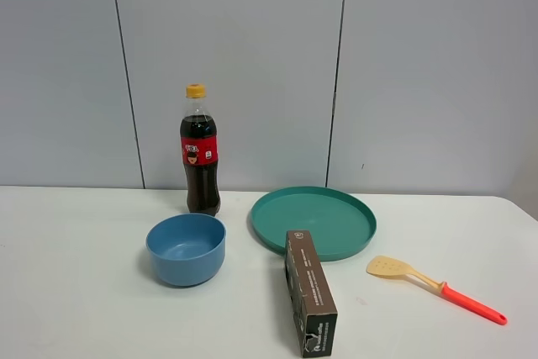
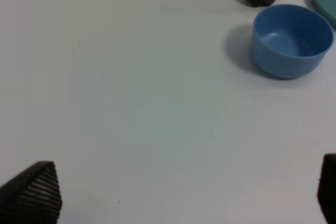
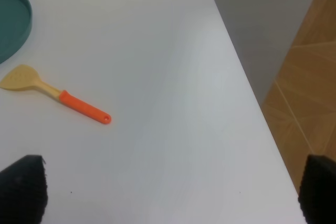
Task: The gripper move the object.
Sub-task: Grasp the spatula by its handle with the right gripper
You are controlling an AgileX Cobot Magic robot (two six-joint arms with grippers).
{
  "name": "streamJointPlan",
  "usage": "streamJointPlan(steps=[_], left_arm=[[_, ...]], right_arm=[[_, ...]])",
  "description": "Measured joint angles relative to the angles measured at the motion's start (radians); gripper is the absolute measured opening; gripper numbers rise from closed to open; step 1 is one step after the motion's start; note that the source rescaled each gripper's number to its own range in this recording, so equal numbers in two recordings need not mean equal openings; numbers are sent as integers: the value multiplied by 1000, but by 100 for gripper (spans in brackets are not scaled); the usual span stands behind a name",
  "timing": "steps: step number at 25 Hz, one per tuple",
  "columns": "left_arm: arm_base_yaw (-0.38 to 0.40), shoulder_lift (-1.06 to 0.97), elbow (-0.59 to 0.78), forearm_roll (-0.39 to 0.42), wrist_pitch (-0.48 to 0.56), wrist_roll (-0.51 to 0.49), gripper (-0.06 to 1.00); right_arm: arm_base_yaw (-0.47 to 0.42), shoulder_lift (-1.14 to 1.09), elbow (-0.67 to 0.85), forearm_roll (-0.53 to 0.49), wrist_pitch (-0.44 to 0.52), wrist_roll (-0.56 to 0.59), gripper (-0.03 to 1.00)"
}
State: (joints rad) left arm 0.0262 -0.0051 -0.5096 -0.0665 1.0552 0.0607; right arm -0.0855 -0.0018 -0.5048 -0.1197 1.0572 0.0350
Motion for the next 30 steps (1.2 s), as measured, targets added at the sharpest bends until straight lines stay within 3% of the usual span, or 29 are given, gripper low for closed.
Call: streamJointPlan(steps=[25, 30], left_arm=[[0, 0, 0, 0, 0, 0, 100], [0, 0, 0, 0, 0, 0, 100]], right_arm=[[0, 2, 0, 0, 8, 1, 100], [0, 91, 0, 0, 10, -12, 100]])
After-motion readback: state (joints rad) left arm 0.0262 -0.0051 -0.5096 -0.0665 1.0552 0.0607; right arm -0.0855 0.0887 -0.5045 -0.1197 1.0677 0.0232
